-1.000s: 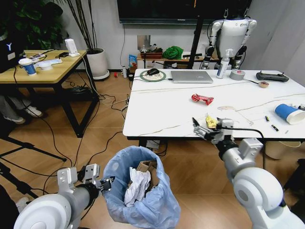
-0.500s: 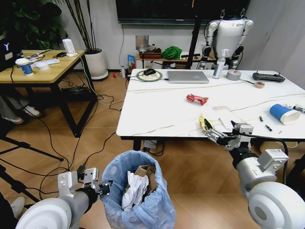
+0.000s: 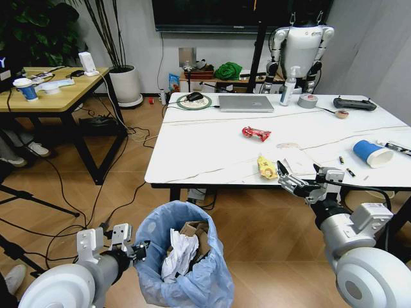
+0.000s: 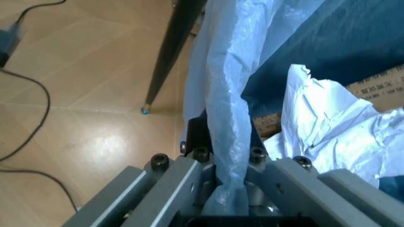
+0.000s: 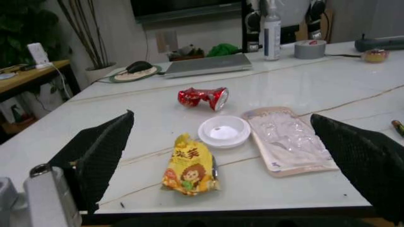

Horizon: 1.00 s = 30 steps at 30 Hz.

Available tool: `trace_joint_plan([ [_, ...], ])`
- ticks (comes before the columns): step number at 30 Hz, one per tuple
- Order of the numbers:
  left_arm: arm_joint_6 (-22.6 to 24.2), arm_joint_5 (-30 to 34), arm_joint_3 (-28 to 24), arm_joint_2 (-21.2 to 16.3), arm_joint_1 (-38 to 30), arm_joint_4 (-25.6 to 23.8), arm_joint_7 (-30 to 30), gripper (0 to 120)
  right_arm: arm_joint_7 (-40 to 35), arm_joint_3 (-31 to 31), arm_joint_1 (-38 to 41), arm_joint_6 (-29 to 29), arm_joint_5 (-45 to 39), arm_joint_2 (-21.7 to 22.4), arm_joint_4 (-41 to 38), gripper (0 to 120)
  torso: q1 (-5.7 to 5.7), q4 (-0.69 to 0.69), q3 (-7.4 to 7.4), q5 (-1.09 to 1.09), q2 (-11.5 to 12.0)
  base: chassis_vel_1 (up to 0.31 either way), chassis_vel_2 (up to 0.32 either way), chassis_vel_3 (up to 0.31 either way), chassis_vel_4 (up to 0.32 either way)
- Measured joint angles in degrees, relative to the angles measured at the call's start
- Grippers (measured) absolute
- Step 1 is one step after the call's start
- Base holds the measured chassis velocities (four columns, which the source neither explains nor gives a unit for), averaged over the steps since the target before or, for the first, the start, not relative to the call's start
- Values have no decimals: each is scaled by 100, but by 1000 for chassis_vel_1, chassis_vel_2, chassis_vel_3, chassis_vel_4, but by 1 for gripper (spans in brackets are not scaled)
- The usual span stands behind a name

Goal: Pick up the trash bin and place the trash from the table into it.

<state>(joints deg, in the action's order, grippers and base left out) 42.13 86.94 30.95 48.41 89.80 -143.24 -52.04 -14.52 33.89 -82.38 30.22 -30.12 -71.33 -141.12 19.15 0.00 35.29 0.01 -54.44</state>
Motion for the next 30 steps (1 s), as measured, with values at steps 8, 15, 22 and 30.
trace_joint_plan([
  [8, 0, 134, -27, 10, -82, 0, -3, 0, -10, 6, 14, 1, -2, -10, 48, 100, 0, 1, 0, -1, 1, -105, -109, 111, 112],
  [15, 0, 140, -40, 4, -83, 0, -6, 0, -261, -244, 239, -53, -63, 180, 378, 100, 0, 0, 0, 3, 1, -59, -64, 72, 63],
  [22, 0, 140, -49, -29, -41, 0, -10, 0, -1048, -933, 1002, 234, -736, 596, 753, 100, 0, 2, 0, -2, 1, 0, 0, 0, 0],
  [30, 0, 136, -40, -76, -10, 0, -12, 0, -1600, -1409, 1766, 590, -1564, 690, 1143, 100, 0, 2, 0, -1, 1, 0, 0, 0, 0],
])
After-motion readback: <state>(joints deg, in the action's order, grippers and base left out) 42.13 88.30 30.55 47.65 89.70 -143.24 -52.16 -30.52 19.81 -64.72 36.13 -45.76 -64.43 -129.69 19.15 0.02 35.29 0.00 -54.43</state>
